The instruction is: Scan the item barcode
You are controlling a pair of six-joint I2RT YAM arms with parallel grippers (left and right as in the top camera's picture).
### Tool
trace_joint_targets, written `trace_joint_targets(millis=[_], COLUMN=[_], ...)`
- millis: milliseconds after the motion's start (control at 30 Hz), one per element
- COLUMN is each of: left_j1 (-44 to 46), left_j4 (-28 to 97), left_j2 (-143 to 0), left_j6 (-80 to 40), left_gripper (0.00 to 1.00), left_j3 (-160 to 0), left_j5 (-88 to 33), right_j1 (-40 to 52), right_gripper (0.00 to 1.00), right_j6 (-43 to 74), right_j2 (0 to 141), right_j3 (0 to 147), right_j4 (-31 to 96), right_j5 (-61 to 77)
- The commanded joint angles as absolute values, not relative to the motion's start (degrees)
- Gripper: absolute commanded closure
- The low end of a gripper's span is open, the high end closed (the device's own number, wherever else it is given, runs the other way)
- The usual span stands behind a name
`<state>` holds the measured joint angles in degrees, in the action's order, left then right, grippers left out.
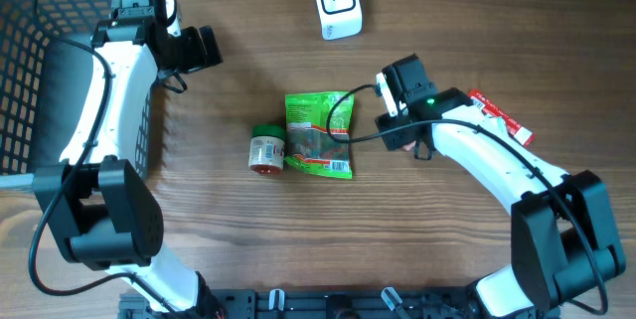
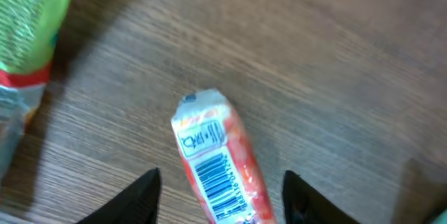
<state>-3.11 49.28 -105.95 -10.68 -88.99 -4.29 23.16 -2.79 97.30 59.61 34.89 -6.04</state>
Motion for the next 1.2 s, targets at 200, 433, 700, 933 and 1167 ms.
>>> trace_joint_targets(millis=[200, 433, 700, 933, 1167], left_j1=[-3.2, -3.2, -3.2, -3.2, -3.2], left_j4=[49.3, 49.3, 49.3, 49.3, 49.3], left_j2=[-105.1, -105.1, -105.1, -105.1, -105.1], left_j6=[-11.2, -11.2, -11.2, -11.2, -11.2], left_gripper=[0.0, 0.0, 0.0, 0.0, 0.0], left_j3=[-89.5, -89.5, -89.5, -89.5, -89.5], left_j5=[-4.0, -4.0, -4.0, -4.0, -4.0], right_j1=[23.2, 23.2, 13.8, 2.2, 2.2], right_gripper=[0.71, 0.49, 0.55, 0.96, 0.96], right_j6=[-2.6, 4.7, 12.1, 11.9, 12.0], right_j2=[98.1, 97.5, 94.4, 94.4, 94.4], right_j3=[58.5, 62.3, 67.9, 65.8, 61.0], right_j4=[34.1, 33.4, 41.3, 47.4, 44.4], right_j5=[-5.9, -1.3, 5.6, 6.5, 11.7])
